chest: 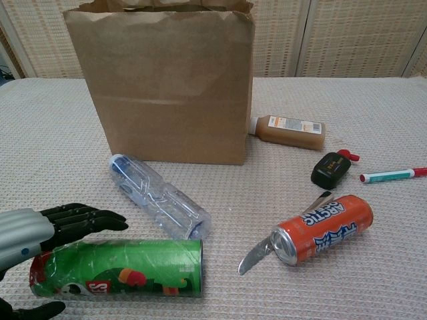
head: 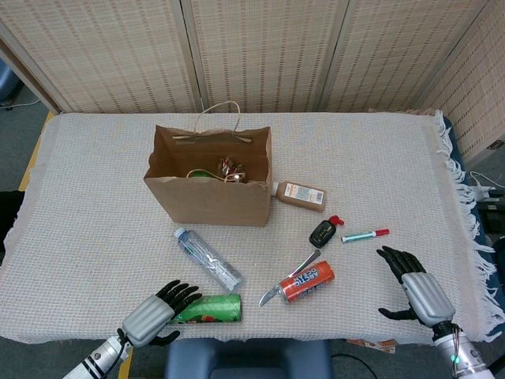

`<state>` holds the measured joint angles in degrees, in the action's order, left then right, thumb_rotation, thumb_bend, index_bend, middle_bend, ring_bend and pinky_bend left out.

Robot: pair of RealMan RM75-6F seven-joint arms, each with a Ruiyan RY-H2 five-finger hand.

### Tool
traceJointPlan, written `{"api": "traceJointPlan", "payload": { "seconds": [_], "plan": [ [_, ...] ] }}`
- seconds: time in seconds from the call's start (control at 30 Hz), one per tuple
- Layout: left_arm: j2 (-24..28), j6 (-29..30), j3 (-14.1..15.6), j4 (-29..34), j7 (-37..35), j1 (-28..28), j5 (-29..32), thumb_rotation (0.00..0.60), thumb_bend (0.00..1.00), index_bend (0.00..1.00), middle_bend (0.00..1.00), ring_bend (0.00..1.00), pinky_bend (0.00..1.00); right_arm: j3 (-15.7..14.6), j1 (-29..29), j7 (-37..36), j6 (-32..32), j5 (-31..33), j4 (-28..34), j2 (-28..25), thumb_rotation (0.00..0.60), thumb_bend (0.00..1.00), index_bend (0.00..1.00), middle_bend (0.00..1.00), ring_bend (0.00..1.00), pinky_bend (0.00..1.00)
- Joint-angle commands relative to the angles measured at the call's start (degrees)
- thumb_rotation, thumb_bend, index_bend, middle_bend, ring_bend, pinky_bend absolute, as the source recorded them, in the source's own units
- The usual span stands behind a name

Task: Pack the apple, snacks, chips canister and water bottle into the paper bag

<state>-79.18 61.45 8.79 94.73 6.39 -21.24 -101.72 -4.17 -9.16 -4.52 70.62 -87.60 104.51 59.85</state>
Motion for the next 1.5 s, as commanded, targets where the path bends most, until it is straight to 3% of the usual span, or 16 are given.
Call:
{"api": "traceJointPlan", "payload": {
  "seconds": [0.03,0.43,0.57,0.63,0.77,0.87,1.0,1.17,1.3,1.4,1.5],
  "plan": [
    [-0.9,-3.3,-0.4,-2.8,0.3,-1.9,1.4,0.6,0.33,0.0,0.0,0.0,0.02,0.0,0.0,0.0,-0.1,0.1,0.1,0.0,0.6,0.0,0.0,0.0,0.0,0.0],
    [-3.2,-3.1,0.3,-11.8,-1.1,-3.2,1.5,0.6,0.34,0.0,0.0,0.0,0.04,0.0,-0.2,-0.2,-0.6,0.4,0.4,-0.2,0.6,0.0,0.0,0.0,0.0,0.0],
    [-5.7,0.2,-0.7,-15.6,-2.8,-2.7,1.4,0.6,0.43,0.04,0.02,0.06,0.19,0.0,-0.1,-0.2,-0.6,0.5,0.4,-0.2,0.6,0.0,0.0,0.0,0.0,0.0],
    [-6.9,2.2,-1.2,-17.6,-3.3,-2.3,1.2,0.6,0.5,0.17,0.13,0.17,0.33,0.0,-0.1,-0.3,-0.6,0.5,0.4,-0.2,0.6,0.0,0.0,0.0,0.0,0.0],
    [-9.0,6.0,-2.0,-21.0,-4.1,-1.5,0.8,0.6,0.59,0.58,0.51,0.49,0.62,0.0,-0.1,-0.5,-0.5,0.4,0.4,-0.2,0.6,0.0,0.0,0.0,0.0,0.0],
    [-9.0,7.7,-2.3,-22.0,-4.9,-1.4,0.7,0.6,0.63,0.69,0.66,0.62,0.72,0.0,-0.1,-0.6,-0.5,0.3,0.3,-0.2,0.6,0.0,0.0,0.0,0.0,0.0],
    [-6.8,9.5,-3.5,-21.1,-5.4,-1.5,1.5,0.6,0.63,0.73,0.7,0.65,0.74,0.0,-0.1,-0.9,-0.4,0.2,0.3,-0.3,0.6,0.0,0.0,0.0,0.0,0.0],
    [-2.3,13.2,-6.1,-19.1,-8.1,-1.0,3.8,0.6,0.63,0.73,0.7,0.65,0.74,0.1,0.0,-0.9,-0.2,0.2,0.3,-0.3,0.6,0.0,0.0,0.0,0.0,0.0],
    [0.3,17.8,-10.0,-16.3,-19.5,1.0,9.4,0.6,0.63,0.73,0.7,0.65,0.73,0.1,0.0,-0.9,0.0,0.1,0.2,-0.3,0.6,0.0,0.0,0.0,0.0,0.0],
    [1.7,19.3,-14.3,-12.0,-26.6,2.5,15.9,0.6,0.64,0.73,0.7,0.65,0.73,0.1,0.0,-0.8,-0.1,0.1,0.2,-0.2,0.6,0.0,0.0,0.0,0.0,0.0],
    [3.8,19.1,-18.7,-7.1,-27.1,2.4,21.4,0.6,0.64,0.73,0.7,0.65,0.72,0.0,0.0,-0.6,-0.2,0.2,0.3,-0.2,0.6,0.0,0.0,0.0,0.0,0.0]
  ]
}}
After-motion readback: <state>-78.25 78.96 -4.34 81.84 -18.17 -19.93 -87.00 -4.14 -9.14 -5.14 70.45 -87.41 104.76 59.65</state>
